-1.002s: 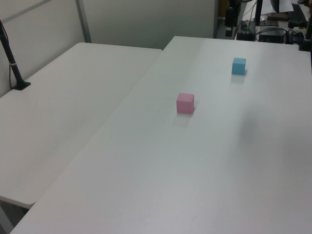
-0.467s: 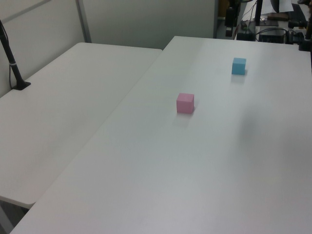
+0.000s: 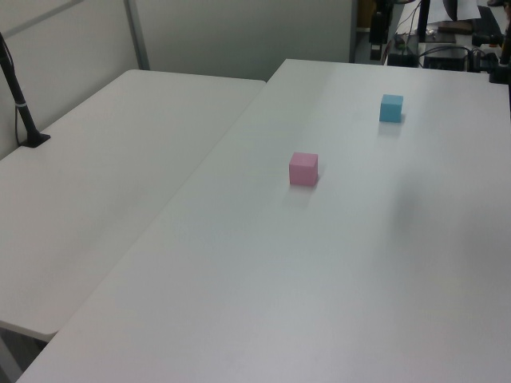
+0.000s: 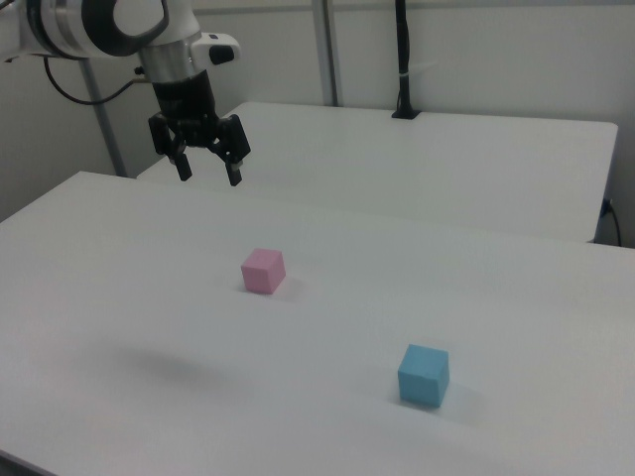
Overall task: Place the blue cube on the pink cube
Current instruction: 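Move the open gripper over the light-blue cube, then lower the gripper around the light-blue cube and close it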
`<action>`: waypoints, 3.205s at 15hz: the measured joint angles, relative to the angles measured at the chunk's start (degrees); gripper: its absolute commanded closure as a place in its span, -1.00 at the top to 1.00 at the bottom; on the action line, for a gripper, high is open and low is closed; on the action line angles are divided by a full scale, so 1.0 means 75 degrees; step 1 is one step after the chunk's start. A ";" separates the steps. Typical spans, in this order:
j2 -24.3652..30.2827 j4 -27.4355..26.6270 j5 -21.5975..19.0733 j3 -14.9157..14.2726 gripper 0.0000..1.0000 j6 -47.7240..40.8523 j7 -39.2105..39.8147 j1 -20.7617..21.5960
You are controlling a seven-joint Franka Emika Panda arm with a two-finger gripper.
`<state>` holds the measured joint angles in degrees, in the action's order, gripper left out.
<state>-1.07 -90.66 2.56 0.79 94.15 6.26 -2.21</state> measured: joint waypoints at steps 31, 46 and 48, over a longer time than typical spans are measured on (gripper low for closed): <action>-0.2322 -0.1302 0.0096 -0.0366 1.00 0.4285 0.2418 -0.2720; -0.2754 -0.1430 0.1078 -0.0431 1.00 0.4627 0.2434 -0.3060; -0.2820 -0.1429 0.1085 -0.0446 1.00 0.4768 0.2434 -0.3103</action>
<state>-22.22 -101.38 10.70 -2.55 129.91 24.51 -25.48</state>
